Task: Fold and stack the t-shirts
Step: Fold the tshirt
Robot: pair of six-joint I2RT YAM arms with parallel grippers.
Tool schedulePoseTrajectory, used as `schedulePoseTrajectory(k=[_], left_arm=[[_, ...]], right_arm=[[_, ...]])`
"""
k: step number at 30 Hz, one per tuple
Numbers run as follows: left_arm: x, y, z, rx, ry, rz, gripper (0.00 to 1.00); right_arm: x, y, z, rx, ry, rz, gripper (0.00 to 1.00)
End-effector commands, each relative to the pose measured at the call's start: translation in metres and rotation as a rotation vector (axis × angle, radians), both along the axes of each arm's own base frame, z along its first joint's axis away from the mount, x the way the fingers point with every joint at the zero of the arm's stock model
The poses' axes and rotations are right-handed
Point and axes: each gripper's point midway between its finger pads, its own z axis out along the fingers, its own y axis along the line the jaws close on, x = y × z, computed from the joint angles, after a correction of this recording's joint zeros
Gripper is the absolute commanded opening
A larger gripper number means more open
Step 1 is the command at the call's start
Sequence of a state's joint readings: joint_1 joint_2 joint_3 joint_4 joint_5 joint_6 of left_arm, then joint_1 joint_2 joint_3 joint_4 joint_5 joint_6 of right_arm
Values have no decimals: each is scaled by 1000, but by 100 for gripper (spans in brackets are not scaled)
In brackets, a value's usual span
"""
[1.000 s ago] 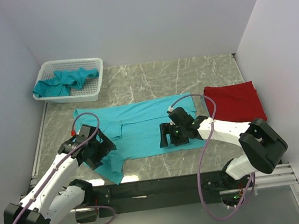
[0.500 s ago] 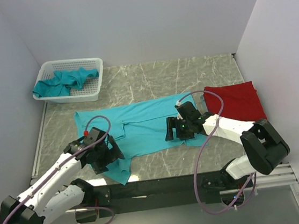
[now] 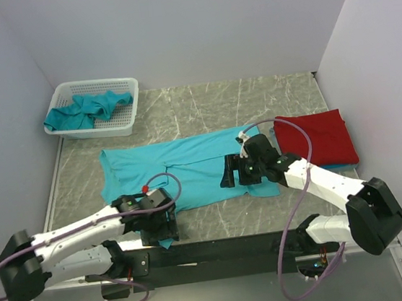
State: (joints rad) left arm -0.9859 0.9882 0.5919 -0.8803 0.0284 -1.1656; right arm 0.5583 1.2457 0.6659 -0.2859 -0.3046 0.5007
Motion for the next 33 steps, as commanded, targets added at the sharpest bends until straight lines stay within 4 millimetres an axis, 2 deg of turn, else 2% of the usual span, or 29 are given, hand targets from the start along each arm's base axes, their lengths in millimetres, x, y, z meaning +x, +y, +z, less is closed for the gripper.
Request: schedulePoseTrajectory(k=[1,3,4,8,11,14,15,17,18,20,26,29,31,33], left_arm=[[6,-8,-6,76,-22,-7,70],[10,-4,-12,130,-36,-5,60],[11,1,-19,173,-29,3,58],[20,0,-25,225,-49,6,55],[16,6,-35,270,-24,0,52],[11,10,-44,288,5,1,38],[8,15,-44,310,15,9,27],[9,20,-41,340,10,23,15],[8,24,-38,357,11,39,6],[5,38,-30,413,16,62,1],[-9,53,-16,502,92,84,1],[-18,58,-18,524,140,63,4],[-27,59,-22,504,178,35,13],[-27,53,-26,473,180,20,24]], right_arm=[[1,1,18,25,-44,-2,88],[2,-3,21,15,-54,-23,88],[2,-6,23,14,-61,-30,88],[5,-14,26,8,-72,-64,88],[5,-22,26,6,-76,-87,88],[7,-29,26,8,-81,-117,88],[8,-33,27,7,-83,-128,88],[8,-36,26,2,-81,-135,88],[8,-38,26,-2,-83,-139,88],[9,-42,27,-10,-87,-150,88],[10,-49,24,-32,-85,-166,88],[11,-51,20,-39,-74,-168,88],[11,-51,17,-42,-69,-165,88],[11,-51,15,-42,-63,-159,88]])
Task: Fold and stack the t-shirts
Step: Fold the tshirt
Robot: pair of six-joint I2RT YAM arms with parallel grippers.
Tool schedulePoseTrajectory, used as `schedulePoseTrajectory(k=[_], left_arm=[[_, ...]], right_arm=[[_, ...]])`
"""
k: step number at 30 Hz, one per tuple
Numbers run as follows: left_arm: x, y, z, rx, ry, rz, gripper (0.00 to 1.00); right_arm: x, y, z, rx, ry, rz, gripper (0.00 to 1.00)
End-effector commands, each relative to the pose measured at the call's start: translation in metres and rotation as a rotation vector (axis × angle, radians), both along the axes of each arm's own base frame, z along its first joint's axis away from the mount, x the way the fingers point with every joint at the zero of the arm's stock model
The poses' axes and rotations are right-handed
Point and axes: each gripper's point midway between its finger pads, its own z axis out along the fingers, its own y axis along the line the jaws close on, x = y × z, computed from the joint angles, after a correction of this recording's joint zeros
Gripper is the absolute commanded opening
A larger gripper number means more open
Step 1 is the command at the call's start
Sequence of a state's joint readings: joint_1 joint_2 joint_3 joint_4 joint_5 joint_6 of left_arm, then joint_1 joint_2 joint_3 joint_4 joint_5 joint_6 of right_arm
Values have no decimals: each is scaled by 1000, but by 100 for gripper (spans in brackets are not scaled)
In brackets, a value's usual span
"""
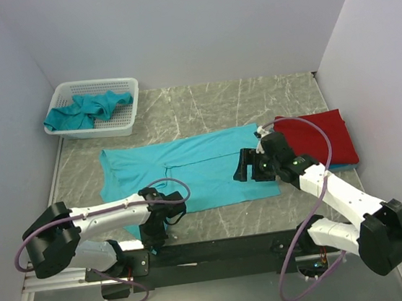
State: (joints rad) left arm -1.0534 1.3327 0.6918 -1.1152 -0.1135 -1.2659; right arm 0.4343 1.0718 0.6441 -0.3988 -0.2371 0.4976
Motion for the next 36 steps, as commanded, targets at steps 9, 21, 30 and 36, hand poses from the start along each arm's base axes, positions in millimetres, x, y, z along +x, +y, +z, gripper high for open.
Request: schedulePoseTrajectory(k=[9,21,30,36], left_arm=[[-19,-6,-10,-99,64,13,32],[6,10,28,47,-67,174,1],[28,28,50,30,-153,329,1],[37,34,57,-12,-209,410,1]], right_arm=[[0,-7,-4,-24,-8,4,88],[-9,-18,-8,-43,19,-45,88],[-19,-67,-28,-104,117,-328,89],[-29,-96,-42,-85,159,-507,89]])
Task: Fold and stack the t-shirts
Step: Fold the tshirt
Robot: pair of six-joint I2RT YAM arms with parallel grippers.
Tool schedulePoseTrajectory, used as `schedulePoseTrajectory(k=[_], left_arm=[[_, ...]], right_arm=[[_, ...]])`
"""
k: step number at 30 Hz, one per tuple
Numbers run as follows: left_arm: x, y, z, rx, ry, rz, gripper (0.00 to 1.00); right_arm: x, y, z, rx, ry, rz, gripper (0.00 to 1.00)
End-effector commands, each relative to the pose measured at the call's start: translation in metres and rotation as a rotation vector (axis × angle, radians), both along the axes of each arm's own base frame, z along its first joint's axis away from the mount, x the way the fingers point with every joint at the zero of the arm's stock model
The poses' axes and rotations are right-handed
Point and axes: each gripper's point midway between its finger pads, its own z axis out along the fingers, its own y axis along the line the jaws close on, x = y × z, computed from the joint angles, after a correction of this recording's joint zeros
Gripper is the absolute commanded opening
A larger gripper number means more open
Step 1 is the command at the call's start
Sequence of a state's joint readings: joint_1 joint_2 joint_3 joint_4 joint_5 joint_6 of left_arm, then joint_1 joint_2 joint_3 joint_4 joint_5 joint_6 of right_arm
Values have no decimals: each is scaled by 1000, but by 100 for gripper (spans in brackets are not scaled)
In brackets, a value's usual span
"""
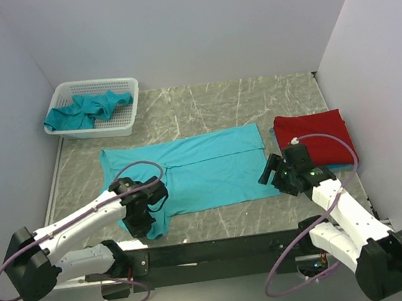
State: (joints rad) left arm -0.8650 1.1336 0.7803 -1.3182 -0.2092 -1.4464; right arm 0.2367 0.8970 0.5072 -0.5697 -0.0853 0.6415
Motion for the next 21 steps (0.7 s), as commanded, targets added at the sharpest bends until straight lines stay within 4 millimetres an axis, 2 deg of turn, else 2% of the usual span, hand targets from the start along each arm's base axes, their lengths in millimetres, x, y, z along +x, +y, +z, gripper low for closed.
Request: schedulePoseTrajectory(k=[1,4,9,13,21], left_arm=[[8,12,12,14,-59,78,1],[15,15,16,-7,-103,115,1],[23,0,15,-105,-146,90,1],[23,-1,14,-115,-149,76,1],[28,-4,21,-145,-191,68,1]], right_arm=[[-6,-14,-8,2,28,-115,89],[-7,-18,-12,-3,49,-150,89],[-8,-16,-25,20,66,-180,86],[-10,-21,-34,1,86,-219,83],[-7,-28,-47,-28,96,-259,70]])
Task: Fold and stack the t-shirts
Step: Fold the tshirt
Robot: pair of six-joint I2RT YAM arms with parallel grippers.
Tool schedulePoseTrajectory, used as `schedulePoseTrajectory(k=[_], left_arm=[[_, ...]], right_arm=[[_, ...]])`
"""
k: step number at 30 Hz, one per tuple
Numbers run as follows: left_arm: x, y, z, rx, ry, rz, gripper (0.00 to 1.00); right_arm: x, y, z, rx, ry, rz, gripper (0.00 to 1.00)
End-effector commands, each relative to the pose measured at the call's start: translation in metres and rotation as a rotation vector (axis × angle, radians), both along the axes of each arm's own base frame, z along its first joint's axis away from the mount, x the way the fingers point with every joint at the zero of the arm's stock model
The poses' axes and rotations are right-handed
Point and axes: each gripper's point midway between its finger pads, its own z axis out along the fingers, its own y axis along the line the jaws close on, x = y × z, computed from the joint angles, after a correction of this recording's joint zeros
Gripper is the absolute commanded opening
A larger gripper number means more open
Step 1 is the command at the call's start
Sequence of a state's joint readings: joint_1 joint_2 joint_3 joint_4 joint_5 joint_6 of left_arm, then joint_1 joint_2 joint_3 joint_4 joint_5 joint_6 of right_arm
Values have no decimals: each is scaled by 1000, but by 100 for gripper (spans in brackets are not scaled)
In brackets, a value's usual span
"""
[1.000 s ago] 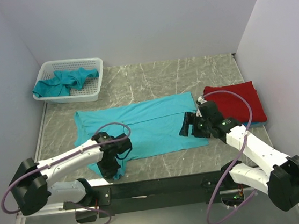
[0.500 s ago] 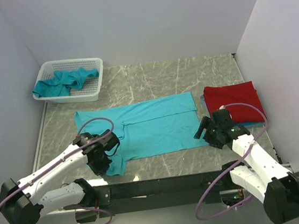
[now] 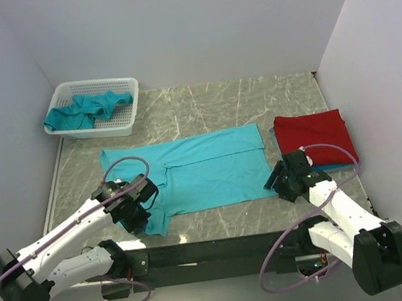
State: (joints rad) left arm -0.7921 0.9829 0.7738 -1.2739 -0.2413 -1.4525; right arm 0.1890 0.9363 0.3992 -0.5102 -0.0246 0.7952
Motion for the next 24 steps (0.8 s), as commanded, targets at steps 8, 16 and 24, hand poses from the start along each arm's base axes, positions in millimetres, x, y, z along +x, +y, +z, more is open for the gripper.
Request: schedulePoseTrajectory(k=[8,16,24], left_arm=[[14,-6,18,-60,-95,3,1],[26,-18,28,-106,-135,-30,1],[48,-18,38,-112,-170,-19,1]], right_arm=[[8,-11,-2,-55,-15,-37,17],[12,-5,9,-45,-25,26,5],[22,1,25,-35,-28,73,2]])
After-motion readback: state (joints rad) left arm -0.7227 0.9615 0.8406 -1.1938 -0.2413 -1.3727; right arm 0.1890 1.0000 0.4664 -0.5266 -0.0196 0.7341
